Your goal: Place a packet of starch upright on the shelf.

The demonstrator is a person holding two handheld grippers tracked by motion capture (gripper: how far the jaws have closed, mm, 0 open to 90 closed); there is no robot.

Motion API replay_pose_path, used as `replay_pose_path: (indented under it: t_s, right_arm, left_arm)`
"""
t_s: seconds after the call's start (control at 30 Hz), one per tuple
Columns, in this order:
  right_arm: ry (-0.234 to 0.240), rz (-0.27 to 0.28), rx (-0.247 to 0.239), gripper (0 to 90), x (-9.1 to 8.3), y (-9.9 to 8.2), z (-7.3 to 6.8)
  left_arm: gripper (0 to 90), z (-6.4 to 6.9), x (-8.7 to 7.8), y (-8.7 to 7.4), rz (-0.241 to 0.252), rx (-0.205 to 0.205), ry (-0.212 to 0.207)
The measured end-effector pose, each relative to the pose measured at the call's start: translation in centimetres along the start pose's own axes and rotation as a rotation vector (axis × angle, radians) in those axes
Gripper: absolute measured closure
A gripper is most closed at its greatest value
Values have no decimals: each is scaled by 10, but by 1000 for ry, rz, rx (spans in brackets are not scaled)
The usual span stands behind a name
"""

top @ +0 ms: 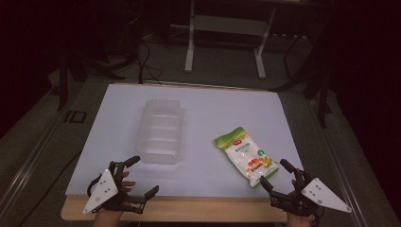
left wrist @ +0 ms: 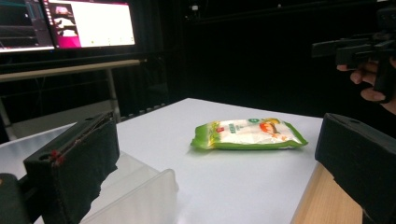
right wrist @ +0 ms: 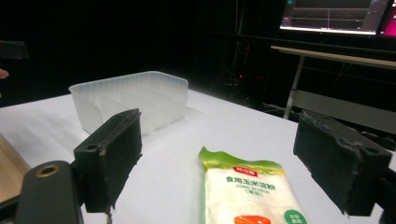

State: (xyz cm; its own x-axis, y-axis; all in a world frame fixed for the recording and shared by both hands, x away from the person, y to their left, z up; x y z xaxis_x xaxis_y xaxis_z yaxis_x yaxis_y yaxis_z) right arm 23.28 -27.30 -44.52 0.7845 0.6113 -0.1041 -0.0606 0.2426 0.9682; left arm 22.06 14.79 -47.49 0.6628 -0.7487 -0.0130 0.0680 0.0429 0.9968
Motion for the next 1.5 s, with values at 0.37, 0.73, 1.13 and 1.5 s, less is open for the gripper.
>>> replay_pose_path:
  t_s: [0.37, 0.73, 1.13, 1.5]
  right_arm:
    - [112, -20, -4, 116, 6, 12, -14]
    - [107, 21, 18, 104, 13, 43, 8]
    - [88, -31, -11, 105, 54, 48, 42]
    - [121, -67, 13, 127, 100, 28, 68]
  left_arm:
    - [0, 3, 1, 0, 0, 7, -1]
    - [0, 8, 4, -3, -19, 17, 5]
    - [0, 10, 6, -4, -22, 12, -6]
    - [0, 11, 6, -5, -23, 14, -15]
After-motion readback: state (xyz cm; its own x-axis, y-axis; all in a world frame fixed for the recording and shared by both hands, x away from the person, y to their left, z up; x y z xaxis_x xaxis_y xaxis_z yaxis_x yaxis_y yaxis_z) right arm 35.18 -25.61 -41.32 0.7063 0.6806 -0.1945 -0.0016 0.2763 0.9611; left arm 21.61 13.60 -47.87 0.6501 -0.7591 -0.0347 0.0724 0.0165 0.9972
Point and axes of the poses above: each handheld gripper's, and its own axes: x roughly forward along the jaws, y roughly out of its top, z roughly to its right, the point moved 5 cm from there along x, roughly forward along the jaws, and after that the axes turned 9 degrees about -x, right-handed, at the moved point
